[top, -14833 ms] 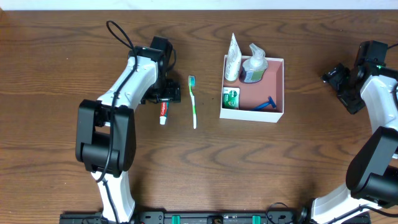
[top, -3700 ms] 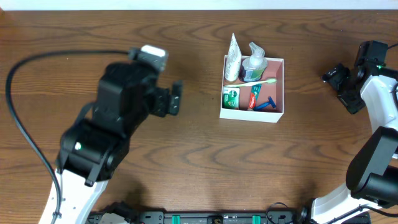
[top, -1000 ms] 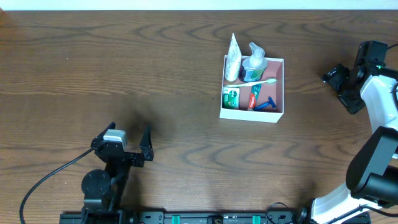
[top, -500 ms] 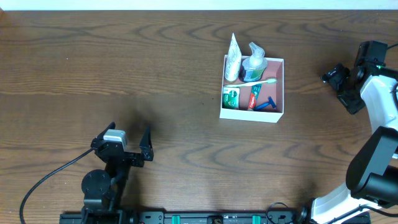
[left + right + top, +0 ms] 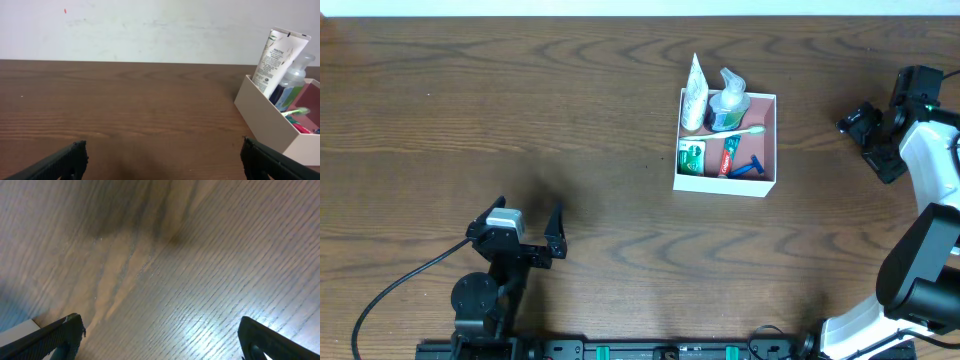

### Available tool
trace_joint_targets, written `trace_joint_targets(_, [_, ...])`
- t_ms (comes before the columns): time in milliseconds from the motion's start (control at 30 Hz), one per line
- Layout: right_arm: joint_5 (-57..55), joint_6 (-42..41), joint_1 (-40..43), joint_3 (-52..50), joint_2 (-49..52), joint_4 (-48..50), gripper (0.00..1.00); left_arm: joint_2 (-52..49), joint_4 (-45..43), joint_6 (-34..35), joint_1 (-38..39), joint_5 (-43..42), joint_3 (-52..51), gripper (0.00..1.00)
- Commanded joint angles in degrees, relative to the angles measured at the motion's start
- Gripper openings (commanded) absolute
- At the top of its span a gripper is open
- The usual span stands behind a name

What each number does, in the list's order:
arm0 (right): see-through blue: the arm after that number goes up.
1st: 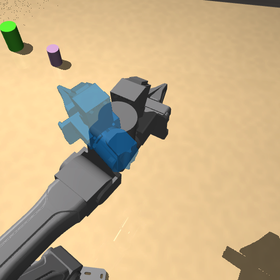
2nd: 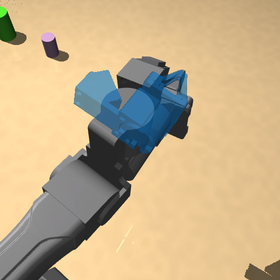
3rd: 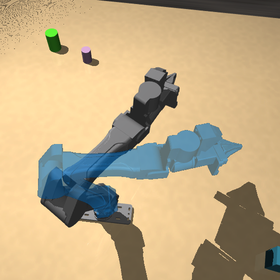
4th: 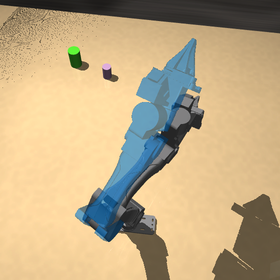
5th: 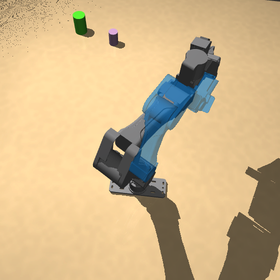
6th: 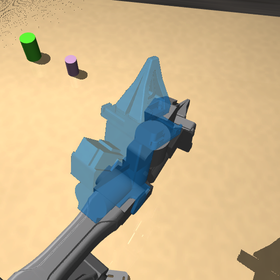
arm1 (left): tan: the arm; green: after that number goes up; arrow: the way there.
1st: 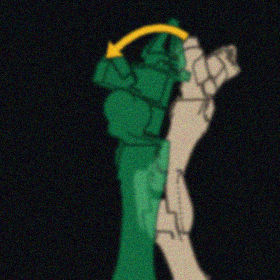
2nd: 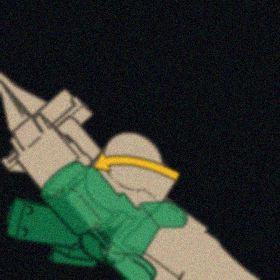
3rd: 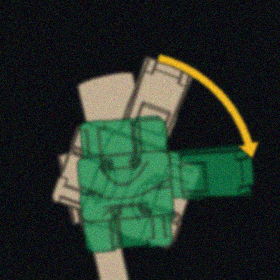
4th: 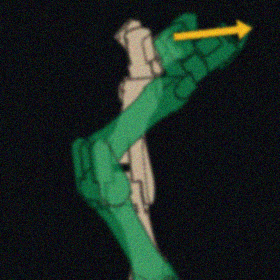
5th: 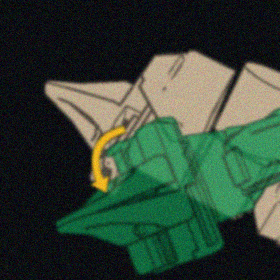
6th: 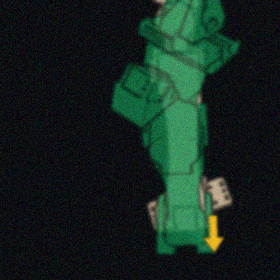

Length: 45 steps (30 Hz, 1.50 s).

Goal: Pack container

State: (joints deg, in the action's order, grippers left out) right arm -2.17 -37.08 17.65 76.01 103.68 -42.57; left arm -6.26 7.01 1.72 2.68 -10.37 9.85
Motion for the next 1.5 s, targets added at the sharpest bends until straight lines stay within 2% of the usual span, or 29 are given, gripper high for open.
trace_joint_targets(0, [-0.61,-0.81,-0.02,0.00,0.26,-0.04,0.99,0.57,-0.46,0.48,-0.26,-0.57,0.17,0.98])
trace_joint_targets(1200, [-0.61,-0.81,-0.11,0.00,0.24,-0.04,0.99,0.57,-0.46,0.48,-0.26,-0.57,0.17,0.98])
trace_joint_targets(1467, [-0.61,-0.79,-4.74,0.00,-6.60,-0.07,0.99,0.57,-0.46,0.48,-0.26,-0.57,0.17,0.98])
